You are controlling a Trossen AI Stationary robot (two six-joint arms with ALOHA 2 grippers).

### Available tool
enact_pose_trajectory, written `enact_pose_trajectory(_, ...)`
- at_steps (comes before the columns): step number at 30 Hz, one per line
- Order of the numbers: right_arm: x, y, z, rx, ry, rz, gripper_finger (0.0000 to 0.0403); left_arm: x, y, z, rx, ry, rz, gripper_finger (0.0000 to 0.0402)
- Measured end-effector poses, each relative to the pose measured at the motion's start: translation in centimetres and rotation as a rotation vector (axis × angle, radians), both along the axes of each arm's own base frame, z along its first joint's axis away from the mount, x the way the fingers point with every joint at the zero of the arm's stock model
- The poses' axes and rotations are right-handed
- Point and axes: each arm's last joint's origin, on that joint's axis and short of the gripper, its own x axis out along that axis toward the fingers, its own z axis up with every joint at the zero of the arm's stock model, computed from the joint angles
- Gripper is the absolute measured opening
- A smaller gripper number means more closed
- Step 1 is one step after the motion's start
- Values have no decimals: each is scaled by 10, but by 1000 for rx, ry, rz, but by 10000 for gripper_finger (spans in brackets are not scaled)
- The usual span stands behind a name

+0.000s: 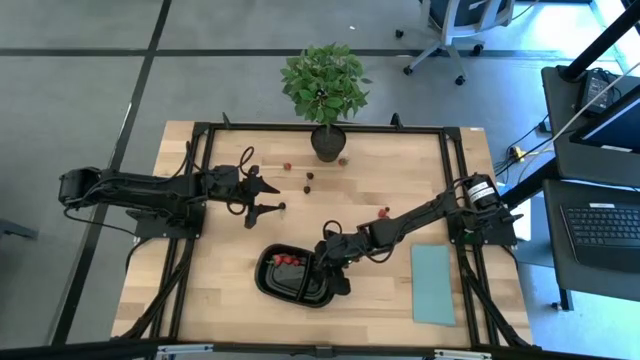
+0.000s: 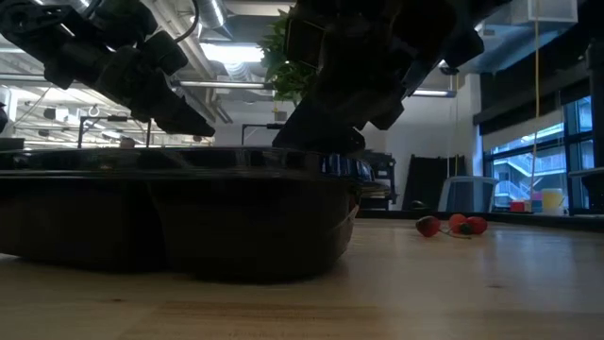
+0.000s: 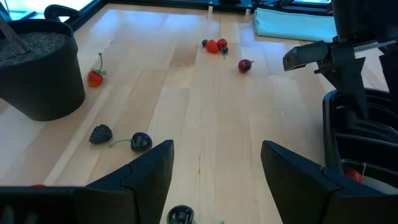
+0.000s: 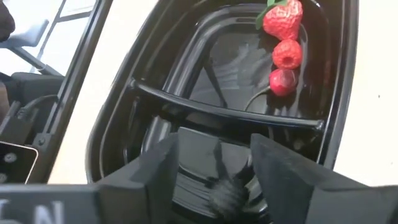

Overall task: Pick and placing Produce into tupperware
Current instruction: Put the bottom red cherry into the black container with the other red fruits

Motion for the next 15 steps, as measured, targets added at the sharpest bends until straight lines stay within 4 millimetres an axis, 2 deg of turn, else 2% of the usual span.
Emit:
enact_pose_trajectory(5, -1, -1, 5, -14, -13, 14, 237, 0, 0, 0, 0, 0, 0, 236)
enact_pose_trajectory(11, -17, -6, 38, -39, 6, 1, 243, 0, 0, 0, -1, 5, 0, 236)
enact_pose_trajectory(15, -35, -15, 61, -128, 36, -82, 243, -1, 0, -3, -7, 30, 0, 236)
